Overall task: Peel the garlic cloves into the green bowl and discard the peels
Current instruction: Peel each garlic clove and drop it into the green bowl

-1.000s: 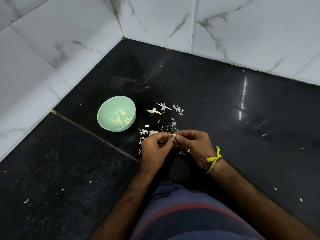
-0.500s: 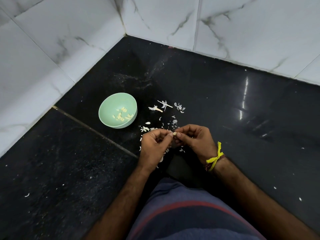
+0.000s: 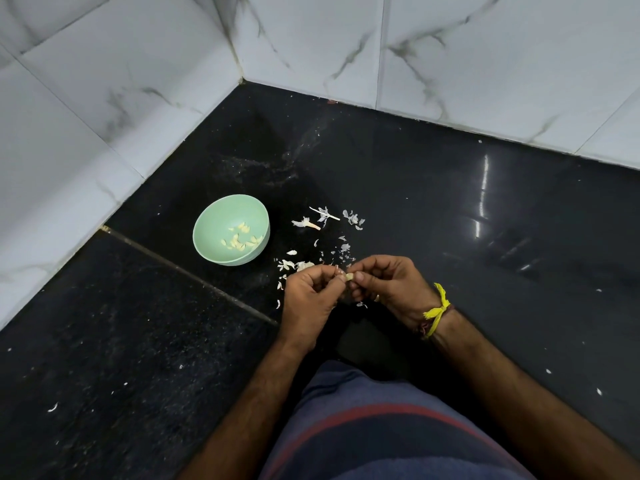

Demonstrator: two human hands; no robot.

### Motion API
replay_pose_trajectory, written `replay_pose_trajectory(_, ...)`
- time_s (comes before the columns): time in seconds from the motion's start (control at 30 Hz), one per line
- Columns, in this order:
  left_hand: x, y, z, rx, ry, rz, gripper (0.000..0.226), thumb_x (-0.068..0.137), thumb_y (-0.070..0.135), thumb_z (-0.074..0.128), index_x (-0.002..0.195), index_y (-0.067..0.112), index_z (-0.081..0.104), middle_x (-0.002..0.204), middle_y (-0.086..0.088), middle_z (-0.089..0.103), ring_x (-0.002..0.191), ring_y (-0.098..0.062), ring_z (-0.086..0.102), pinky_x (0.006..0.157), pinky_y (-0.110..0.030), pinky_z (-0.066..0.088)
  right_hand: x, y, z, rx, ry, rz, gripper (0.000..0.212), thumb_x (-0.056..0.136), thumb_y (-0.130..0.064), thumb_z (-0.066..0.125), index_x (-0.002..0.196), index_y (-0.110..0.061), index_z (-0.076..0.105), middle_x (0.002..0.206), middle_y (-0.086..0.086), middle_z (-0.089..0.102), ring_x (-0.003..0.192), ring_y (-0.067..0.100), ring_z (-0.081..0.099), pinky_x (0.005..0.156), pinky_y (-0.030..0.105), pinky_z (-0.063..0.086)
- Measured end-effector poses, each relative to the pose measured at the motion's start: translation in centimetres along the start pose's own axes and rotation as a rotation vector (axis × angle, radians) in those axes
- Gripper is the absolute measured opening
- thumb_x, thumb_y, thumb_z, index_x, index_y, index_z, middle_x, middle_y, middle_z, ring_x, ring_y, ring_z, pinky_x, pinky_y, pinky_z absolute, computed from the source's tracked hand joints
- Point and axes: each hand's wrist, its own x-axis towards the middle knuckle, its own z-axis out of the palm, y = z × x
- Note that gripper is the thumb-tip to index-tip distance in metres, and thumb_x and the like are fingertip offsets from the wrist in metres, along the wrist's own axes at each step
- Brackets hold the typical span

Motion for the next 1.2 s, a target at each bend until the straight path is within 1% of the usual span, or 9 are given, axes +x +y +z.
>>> replay_pose_trajectory(0.1, 0.0, 0.1, 0.4, -0.097, 0.011, -0.087, 0.011, 0.093, -0.011, 0.058, 0.087, -0.007, 0.066, 0.059, 0.0, 0.068, 0.05, -0.003, 0.06, 0.05, -0.012, 0.047, 0.1, -0.1, -0.1, 0.073, -0.013, 0.053, 0.013, 0.081, -0.003, 0.065, 0.087, -0.007, 0.076, 0.074, 0.013, 0.07, 0.062, 0.017, 0.067, 0.063, 0.026, 0.058)
replay_pose_trajectory(0.23, 0.4, -0.3, 0.3, -0.133, 0.03, -0.166, 0.013, 0.094, -0.001, 0.062, 0.084, 0.003, 0.07, 0.069, -0.009, 0.067, 0.059, -0.013, 0.056, 0.056, -0.02, 0.045, 0.1, 0.1, -0.1, 0.096, -0.022, 0.088, 0.014, 0.083, -0.007, 0.066, 0.093, -0.006, 0.075, 0.078, 0.013, 0.071, 0.066, 0.019, 0.067, 0.067, 0.028, 0.057)
replay_pose_trajectory(0.43, 0.3, -0.7, 0.0, -0.093, 0.024, -0.08, 0.013, 0.096, 0.005, 0.064, 0.094, -0.005, 0.07, 0.069, -0.006, 0.07, 0.058, -0.007, 0.061, 0.054, -0.016, 0.047, 0.4, 0.3, -0.1, 0.042, 0.024, 0.062, 0.016, 0.08, -0.01, 0.07, 0.094, -0.004, 0.07, 0.077, 0.013, 0.069, 0.065, 0.02, 0.065, 0.067, 0.03, 0.056)
replay_pose_trajectory(0.6, 0.5, -1.0, -0.1, -0.117, 0.033, -0.082, 0.008, 0.094, 0.002, 0.065, 0.093, -0.005, 0.07, 0.067, -0.004, 0.071, 0.057, -0.005, 0.061, 0.054, -0.014, 0.047, 0.5, 0.6, 0.0, 0.08, 0.055, 0.08, 0.019, 0.079, -0.008, 0.069, 0.096, 0.001, 0.067, 0.074, 0.013, 0.07, 0.063, 0.019, 0.066, 0.065, 0.027, 0.057)
replay_pose_trajectory(0.77, 0.5, -1.3, 0.5, -0.116, 0.043, -0.095, 0.015, 0.097, 0.001, 0.061, 0.098, -0.014, 0.065, 0.064, -0.002, 0.067, 0.054, -0.004, 0.058, 0.053, -0.014, 0.046, 0.5, 0.8, 0.4, 0.123, 0.073, 0.097, 0.017, 0.079, -0.007, 0.067, 0.094, 0.002, 0.066, 0.071, 0.011, 0.069, 0.061, 0.017, 0.065, 0.062, 0.025, 0.056)
replay_pose_trajectory(0.93, 0.7, -1.2, 0.9, -0.244, 0.008, -0.224, 0.015, 0.098, 0.005, 0.058, 0.086, 0.005, 0.068, 0.066, -0.001, 0.065, 0.056, -0.006, 0.054, 0.052, -0.015, 0.041, 0.4, 0.6, 0.6, 0.206, 0.058, 0.114, 0.011, 0.08, -0.006, 0.065, 0.09, -0.002, 0.068, 0.069, 0.009, 0.067, 0.06, 0.016, 0.063, 0.062, 0.024, 0.056)
replay_pose_trajectory(1.03, 0.5, -1.3, 0.7, -0.343, -0.039, -0.291, 0.014, 0.099, 0.006, 0.057, 0.089, 0.006, 0.068, 0.069, -0.001, 0.066, 0.058, -0.006, 0.056, 0.053, -0.016, 0.04, 0.3, 0.5, 0.6, 0.262, 0.047, 0.138, 0.01, 0.081, -0.006, 0.063, 0.085, -0.007, 0.072, 0.069, 0.008, 0.065, 0.059, 0.014, 0.062, 0.061, 0.023, 0.056)
replay_pose_trajectory(1.13, 0.3, -1.3, 0.8, -0.254, -0.019, -0.234, 0.015, 0.099, 0.005, 0.057, 0.089, 0.003, 0.067, 0.066, 0.0, 0.065, 0.056, -0.005, 0.055, 0.051, -0.015, 0.04, 0.3, 0.6, 0.6, 0.249, 0.036, 0.168, 0.009, 0.083, -0.009, 0.064, 0.089, -0.006, 0.07, 0.071, 0.008, 0.065, 0.06, 0.014, 0.062, 0.061, 0.023, 0.055)
replay_pose_trajectory(1.2, 0.4, -1.4, 0.8, -0.16, 0.036, -0.182, 0.014, 0.099, 0.004, 0.057, 0.093, -0.004, 0.067, 0.062, 0.002, 0.064, 0.052, -0.003, 0.055, 0.05, -0.014, 0.043, 0.3, 0.8, 0.9, 0.161, 0.057, 0.138, 0.011, 0.083, -0.012, 0.067, 0.091, -0.006, 0.07, 0.075, 0.01, 0.067, 0.063, 0.016, 0.063, 0.061, 0.024, 0.055)
